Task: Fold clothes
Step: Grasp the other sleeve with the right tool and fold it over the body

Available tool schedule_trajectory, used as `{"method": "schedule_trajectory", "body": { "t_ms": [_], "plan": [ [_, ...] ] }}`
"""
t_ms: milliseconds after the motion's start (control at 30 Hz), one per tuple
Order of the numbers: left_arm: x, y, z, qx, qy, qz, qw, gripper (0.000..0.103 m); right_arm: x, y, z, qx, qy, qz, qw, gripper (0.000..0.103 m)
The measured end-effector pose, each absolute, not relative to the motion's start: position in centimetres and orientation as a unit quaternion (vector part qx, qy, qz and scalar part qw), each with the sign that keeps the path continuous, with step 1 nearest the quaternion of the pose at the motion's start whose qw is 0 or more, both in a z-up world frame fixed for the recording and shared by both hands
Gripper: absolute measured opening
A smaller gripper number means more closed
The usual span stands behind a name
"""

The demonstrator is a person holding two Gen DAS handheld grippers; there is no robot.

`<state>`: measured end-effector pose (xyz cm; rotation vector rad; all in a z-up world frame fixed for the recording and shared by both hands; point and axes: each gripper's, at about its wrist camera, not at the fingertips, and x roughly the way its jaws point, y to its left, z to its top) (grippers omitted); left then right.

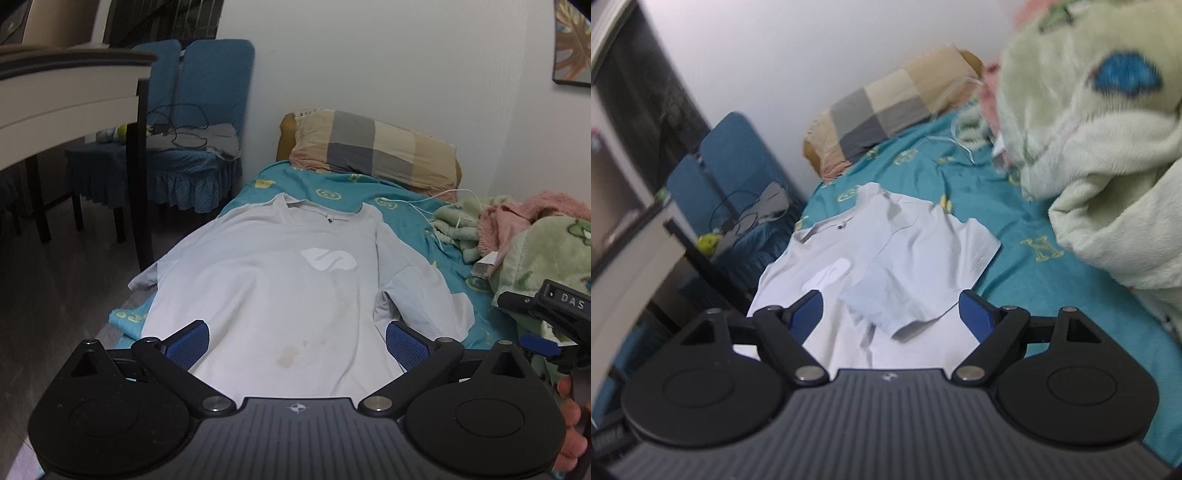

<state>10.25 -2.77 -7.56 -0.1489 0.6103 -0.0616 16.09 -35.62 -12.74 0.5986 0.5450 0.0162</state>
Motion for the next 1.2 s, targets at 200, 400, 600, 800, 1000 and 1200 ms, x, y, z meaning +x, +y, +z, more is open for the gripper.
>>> {"method": "schedule_trajectory", "body": {
  "t_ms": [200, 400, 600, 800, 1000, 1200],
  "plan": [
    [12.9, -1.5, -9.1, -0.112, 0.319, -0.024, 0.941, 0.103, 21.7, -37.1, -15.5, 0.322, 0.283, -0.041, 0.902, 0.079],
    [15.0, 0.5, -11.1, -0.145, 0.341, -0.007, 0.929, 0.103, 27.3, -37.9, -20.5, 0.312, 0.311, -0.122, 0.890, 0.076],
    [16.4, 3.2, -11.7, -0.207, 0.345, 0.011, 0.915, 0.103, 30.5, -38.0, -22.1, 0.261, 0.298, -0.143, 0.907, 0.013],
    [16.1, 4.2, -11.6, -0.224, 0.348, 0.018, 0.910, 0.103, 32.2, -35.6, -17.4, 0.108, 0.272, -0.149, 0.945, 0.007],
    [15.5, 3.8, -10.4, -0.211, 0.332, 0.017, 0.919, 0.103, 34.7, -37.4, -10.1, -0.049, 0.230, -0.193, 0.953, 0.007],
    [15.5, 3.4, -9.5, -0.189, 0.320, 0.022, 0.928, 0.103, 38.5, -39.1, -6.6, -0.092, 0.266, -0.223, 0.933, 0.007]
  ]
}}
